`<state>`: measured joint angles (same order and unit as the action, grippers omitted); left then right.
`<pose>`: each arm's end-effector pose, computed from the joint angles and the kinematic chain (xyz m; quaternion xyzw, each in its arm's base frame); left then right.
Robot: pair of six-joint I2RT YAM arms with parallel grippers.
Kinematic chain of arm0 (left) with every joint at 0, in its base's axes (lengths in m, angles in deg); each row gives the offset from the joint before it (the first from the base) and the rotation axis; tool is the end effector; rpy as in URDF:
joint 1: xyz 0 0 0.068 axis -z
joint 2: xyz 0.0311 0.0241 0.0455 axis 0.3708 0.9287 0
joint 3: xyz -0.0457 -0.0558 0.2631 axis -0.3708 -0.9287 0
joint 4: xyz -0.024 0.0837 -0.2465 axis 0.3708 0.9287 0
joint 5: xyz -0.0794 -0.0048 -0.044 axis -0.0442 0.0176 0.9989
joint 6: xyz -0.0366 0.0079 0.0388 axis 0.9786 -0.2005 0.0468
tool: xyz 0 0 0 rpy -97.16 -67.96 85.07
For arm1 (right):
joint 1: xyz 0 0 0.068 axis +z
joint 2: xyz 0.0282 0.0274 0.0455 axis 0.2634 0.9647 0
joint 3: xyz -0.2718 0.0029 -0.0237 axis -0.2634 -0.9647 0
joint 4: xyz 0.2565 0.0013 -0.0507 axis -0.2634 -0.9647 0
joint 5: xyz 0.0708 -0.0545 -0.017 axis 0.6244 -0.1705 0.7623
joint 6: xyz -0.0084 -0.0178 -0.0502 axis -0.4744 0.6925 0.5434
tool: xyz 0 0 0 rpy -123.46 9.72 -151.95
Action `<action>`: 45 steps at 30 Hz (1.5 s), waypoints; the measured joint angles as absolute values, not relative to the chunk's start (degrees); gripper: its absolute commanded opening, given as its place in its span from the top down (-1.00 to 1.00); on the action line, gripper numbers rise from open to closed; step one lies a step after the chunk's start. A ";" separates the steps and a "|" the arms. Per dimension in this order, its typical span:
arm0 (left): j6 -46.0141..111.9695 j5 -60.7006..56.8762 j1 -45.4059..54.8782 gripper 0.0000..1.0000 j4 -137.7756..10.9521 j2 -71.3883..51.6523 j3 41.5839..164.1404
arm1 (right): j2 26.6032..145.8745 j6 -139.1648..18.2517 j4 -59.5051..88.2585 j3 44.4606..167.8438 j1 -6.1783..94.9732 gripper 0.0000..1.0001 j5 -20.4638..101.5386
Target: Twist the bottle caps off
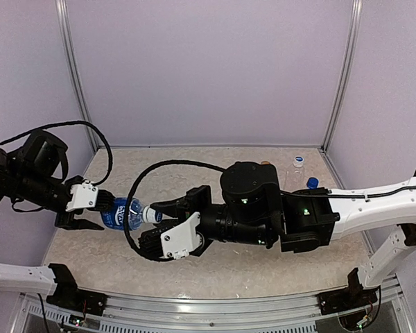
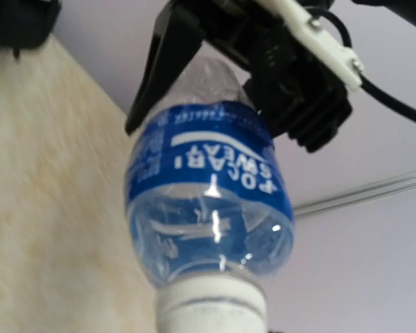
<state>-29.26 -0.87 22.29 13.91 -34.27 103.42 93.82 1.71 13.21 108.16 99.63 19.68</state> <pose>0.0853 -0.0903 0.3774 0.7135 0.6225 -0.0590 0.3161 0.0447 0.3692 0.3656 -0.7040 0.3347 0.0682 0.6226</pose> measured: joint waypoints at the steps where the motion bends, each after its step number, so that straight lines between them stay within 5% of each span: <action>1: -29.23 -0.74 22.31 0.31 13.48 -34.34 102.96 | 93.82 3.26 13.19 108.01 99.91 1.00 18.68; 12: -28.10 -0.48 22.33 0.30 11.55 -35.12 100.82 | 93.19 12.53 18.55 103.62 100.17 0.93 15.90; 13: -28.08 -0.50 22.31 0.30 11.57 -35.15 100.97 | 93.19 12.75 18.74 103.62 100.17 0.72 15.90; 15: -28.05 -0.55 22.31 0.30 11.57 -35.15 101.15 | 93.21 13.01 19.18 103.60 100.17 -0.23 15.88; 17: -27.66 -0.55 22.31 0.31 11.60 -35.23 101.24 | 93.23 12.88 20.14 103.49 100.17 -0.94 15.51; 18: -27.18 -0.63 22.31 0.30 11.55 -35.39 101.26 | 93.23 12.84 20.99 103.36 100.15 -0.98 14.88; 27: -26.09 -9.00 21.39 0.30 2.63 -37.62 99.62 | 91.79 -1.76 25.30 103.05 98.47 -0.99 14.07; 39: -42.15 -31.49 21.28 0.30 -34.09 -36.92 87.18 | 92.38 -66.42 20.80 115.40 78.93 -0.73 34.50; 45: -45.93 -33.53 21.44 0.30 -39.59 -37.53 86.75 | 96.29 -83.20 18.79 115.33 75.26 -0.52 42.02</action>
<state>-45.93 -33.53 21.44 -39.59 -37.53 86.75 96.29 -83.20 18.79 115.33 75.26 42.02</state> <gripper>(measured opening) 0.540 0.809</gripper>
